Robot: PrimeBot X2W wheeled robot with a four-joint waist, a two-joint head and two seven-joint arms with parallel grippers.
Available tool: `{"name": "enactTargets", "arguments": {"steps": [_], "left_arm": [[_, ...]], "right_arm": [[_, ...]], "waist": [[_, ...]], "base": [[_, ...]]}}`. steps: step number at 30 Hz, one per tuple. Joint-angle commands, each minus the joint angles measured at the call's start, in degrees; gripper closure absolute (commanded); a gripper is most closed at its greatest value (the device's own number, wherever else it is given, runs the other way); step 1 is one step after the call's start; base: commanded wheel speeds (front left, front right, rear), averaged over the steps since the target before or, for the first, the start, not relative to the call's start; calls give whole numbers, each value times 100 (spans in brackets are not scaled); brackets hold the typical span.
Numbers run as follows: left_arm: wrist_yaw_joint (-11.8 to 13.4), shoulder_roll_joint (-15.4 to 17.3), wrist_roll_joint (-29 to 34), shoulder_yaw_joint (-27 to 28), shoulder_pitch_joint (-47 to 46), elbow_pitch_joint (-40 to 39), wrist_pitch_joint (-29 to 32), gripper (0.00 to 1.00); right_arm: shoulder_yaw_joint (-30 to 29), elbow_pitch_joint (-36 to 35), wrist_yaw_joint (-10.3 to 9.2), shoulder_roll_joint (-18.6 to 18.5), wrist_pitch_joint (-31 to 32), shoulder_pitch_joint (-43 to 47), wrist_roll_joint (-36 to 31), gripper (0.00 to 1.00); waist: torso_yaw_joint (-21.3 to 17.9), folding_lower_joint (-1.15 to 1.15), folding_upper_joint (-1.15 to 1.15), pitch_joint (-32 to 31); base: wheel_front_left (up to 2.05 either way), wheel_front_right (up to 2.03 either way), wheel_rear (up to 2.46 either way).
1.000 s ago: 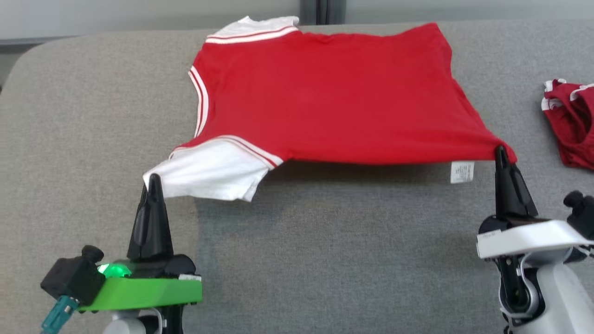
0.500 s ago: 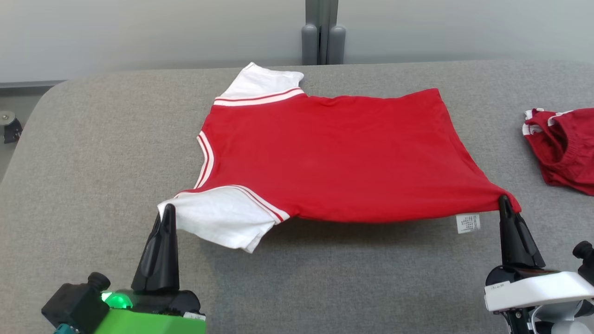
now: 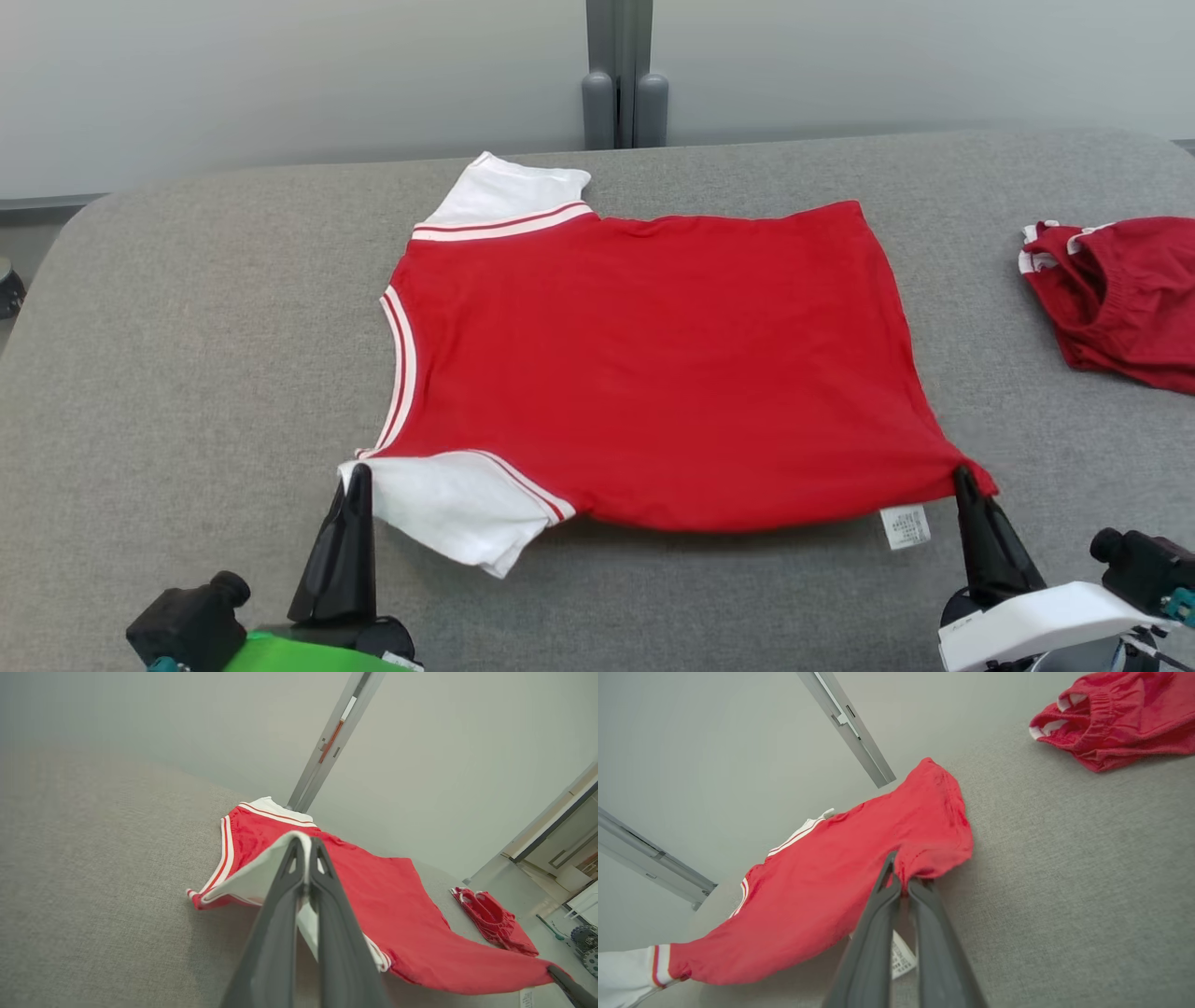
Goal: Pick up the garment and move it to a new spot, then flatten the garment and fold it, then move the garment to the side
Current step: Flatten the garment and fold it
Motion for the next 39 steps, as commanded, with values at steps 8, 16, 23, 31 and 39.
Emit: {"name": "enactTargets", "arguments": {"steps": [8,16,23,31,39], "left_arm": [[-161,-15,-55,-44,-594,836,-93,100],[-314,-23,48,-69,-1671,1755,-306,100],[-444,-57,169,-145,-2851,2742,-557,100],[-518,-82,329,-246,-3772,3699,-749,100],[-557,-186,414,-201,-4237,4212,-858,100]], "right_arm": [[233,889,0,-12,-221,-540,272,100],[356,1422,0,-65,-502,-1179,491,100],[296,1762,0,-54,-717,-1754,437,100],[440,2131,0,-23,-803,-2285,380,100],[508,2391,0,10,-895,-2635,337,57]], "waist": [[-18,0,0,286],[-150,0,0,687],[-267,0,0,1043],[-444,0,0,1398],[-469,0,0,1453]], "base": [[0,0,0],[0,0,0],[0,0,0],[0,0,0],[0,0,0]]}}
